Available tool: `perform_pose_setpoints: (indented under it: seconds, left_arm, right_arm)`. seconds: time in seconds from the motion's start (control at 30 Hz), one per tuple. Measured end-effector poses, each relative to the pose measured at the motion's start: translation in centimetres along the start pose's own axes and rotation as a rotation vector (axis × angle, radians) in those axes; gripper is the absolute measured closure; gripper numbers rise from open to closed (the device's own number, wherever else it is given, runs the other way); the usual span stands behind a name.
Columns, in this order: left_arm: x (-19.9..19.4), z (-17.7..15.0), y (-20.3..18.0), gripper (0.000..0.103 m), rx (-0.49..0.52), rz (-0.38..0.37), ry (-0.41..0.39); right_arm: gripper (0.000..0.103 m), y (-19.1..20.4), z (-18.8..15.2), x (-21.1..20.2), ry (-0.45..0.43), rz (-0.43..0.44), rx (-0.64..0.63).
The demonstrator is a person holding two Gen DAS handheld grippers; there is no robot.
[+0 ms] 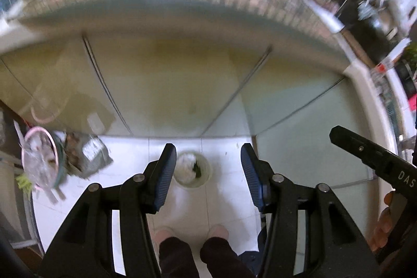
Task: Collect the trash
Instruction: 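Raise both tools back over the tablecloth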
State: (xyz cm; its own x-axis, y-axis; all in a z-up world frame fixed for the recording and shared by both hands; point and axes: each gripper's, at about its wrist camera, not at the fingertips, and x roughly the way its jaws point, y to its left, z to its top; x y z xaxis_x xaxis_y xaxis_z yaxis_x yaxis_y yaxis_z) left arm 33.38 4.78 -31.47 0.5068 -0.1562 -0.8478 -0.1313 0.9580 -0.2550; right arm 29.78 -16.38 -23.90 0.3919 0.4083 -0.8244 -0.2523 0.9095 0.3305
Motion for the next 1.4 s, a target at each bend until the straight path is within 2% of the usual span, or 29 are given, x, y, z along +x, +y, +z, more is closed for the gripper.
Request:
perform_pose_setpoints:
  seconds: [0.1, 0.3, 0.53, 0.67, 0.87, 1.1, 1.27, 1.4]
  left_arm:
    - [-6.0, 2.0, -0.6, 0.052, 0.027, -0.01, -0.076]
    - [-15.1, 5.0, -0.7, 0.046, 0.068, -0.031, -0.229]
    - [-20.5, 8.2, -1.4, 0.037, 0.103, -0.002, -0.359]
    - [-20.2, 10.0, -2.0, 0.034, 0.131, 0.018, -0.379]
    - [-17.2, 13.8, -3.0, 0.032, 0.126, 0.035, -0.365]
    - [-13.2, 20.0, -4.8, 0.032, 0.072, 0.057, -0.339]
    - [-9.8, 24.9, -5.9, 0.032, -0.007, 0.088, -0.336]
    - [-6.8, 27.7, -6.3, 0.032, -0.038, 0.117, -0.324]
  right_arm:
    - [0.065, 2.1, 1.0, -3.7, -0.072, -0.019, -0.023]
    - [0.065, 5.4, 3.1, -10.7, -0.249, -0.067, -0.051]
    - [0.065, 6.8, 4.9, -14.6, -0.368, -0.115, -0.066]
    - [0.061, 5.9, 6.4, -14.7, -0.374, -0.128, -0.06]
    - [0.06, 3.8, 9.8, -13.6, -0.39, -0.116, -0.048]
    - [0.06, 1.4, 16.3, -11.7, -0.376, -0.081, -0.112]
    - [0.06, -0.7, 21.5, -9.9, -0.345, -0.032, -0.148]
    - [0.06, -1.9, 24.4, -7.6, -0.311, -0.037, -0.169]
